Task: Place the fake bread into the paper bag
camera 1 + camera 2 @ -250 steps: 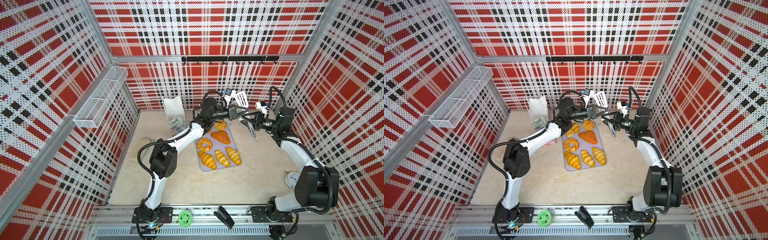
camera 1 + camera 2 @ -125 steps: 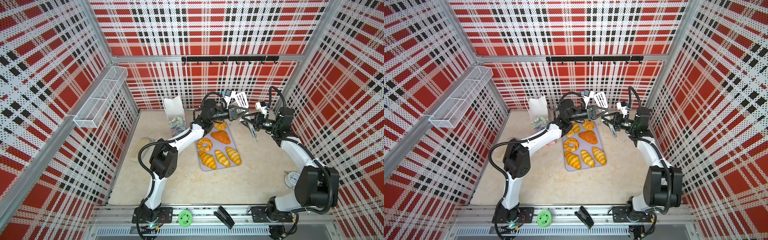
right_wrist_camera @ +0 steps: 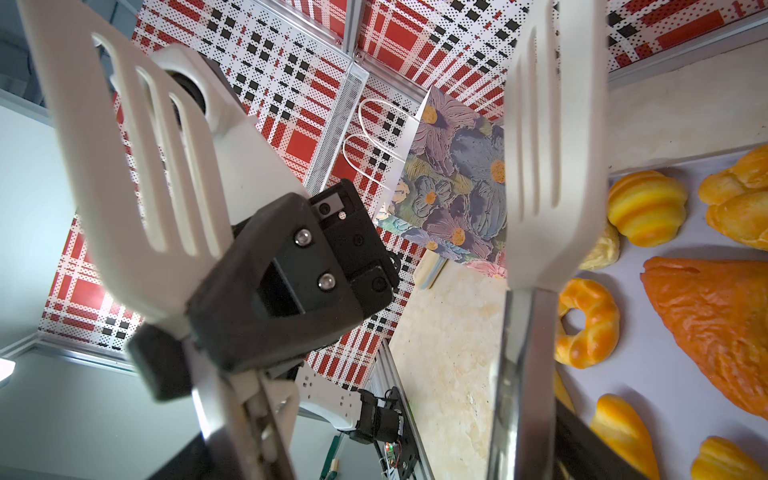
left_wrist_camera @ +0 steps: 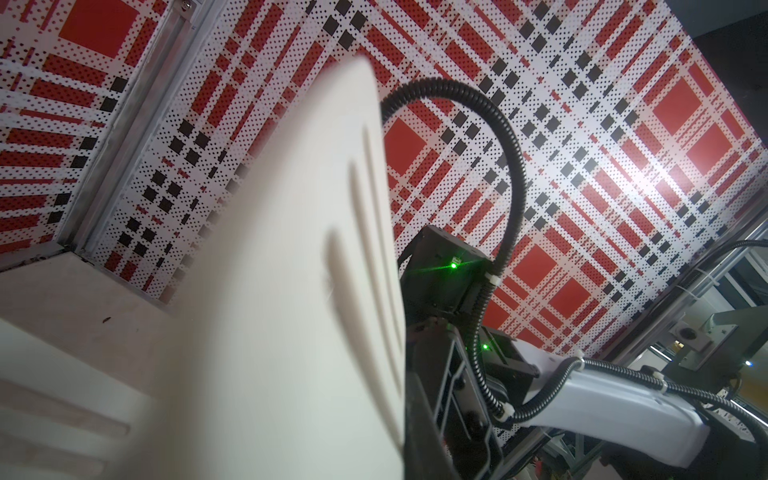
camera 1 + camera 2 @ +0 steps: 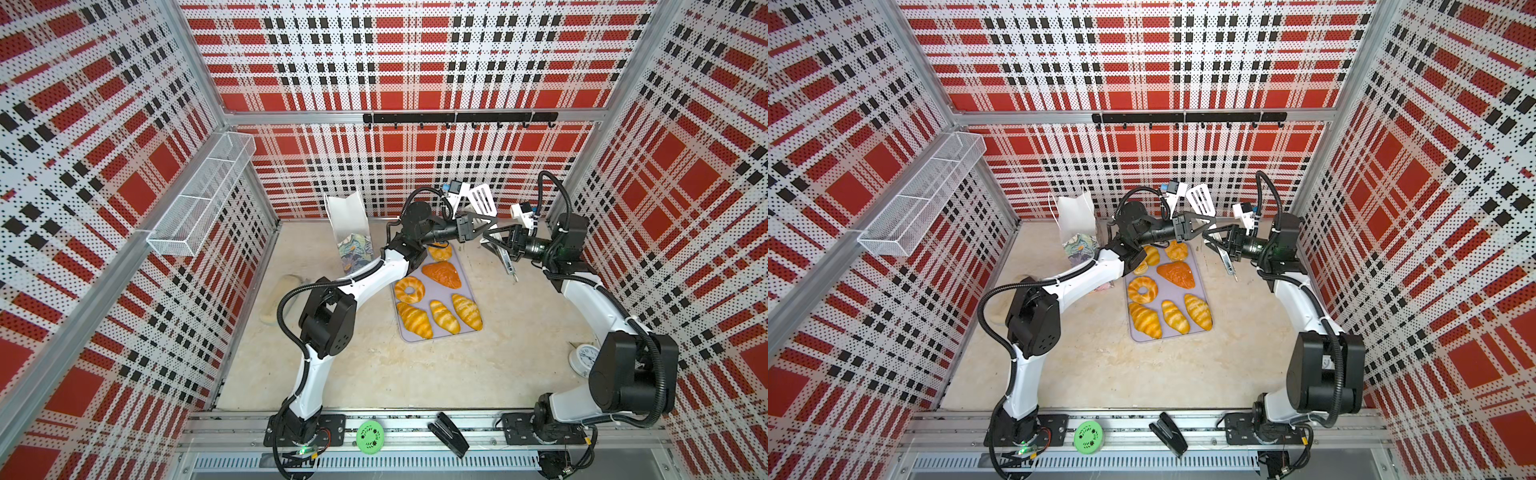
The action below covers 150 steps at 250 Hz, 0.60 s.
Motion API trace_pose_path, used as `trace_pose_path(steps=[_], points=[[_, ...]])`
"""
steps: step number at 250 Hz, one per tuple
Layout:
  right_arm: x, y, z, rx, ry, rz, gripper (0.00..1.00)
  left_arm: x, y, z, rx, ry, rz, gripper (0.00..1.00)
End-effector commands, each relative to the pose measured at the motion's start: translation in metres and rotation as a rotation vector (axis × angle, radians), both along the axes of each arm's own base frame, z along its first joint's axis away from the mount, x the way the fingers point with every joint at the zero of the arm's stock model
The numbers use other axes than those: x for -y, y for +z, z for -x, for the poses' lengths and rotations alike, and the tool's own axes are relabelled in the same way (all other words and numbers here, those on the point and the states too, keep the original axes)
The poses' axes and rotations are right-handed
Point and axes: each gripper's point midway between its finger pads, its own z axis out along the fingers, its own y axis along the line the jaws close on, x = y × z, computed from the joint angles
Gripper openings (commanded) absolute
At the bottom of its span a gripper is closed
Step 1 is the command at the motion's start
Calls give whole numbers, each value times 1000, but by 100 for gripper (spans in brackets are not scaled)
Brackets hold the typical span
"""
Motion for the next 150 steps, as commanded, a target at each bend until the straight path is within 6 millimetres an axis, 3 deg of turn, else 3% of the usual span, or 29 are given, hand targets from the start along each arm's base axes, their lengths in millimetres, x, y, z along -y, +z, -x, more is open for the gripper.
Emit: trace_pose_path(steps=[1,122,150], points=[[0,22,-9,100,-15,11,88,7,23,43,31,-120,33,10],[0,15,0,85,-12,61,82,0,21,34,28,-104,37,11],[0,14,1,83,-13,77,78,1,21,35,27,-112,37,15]])
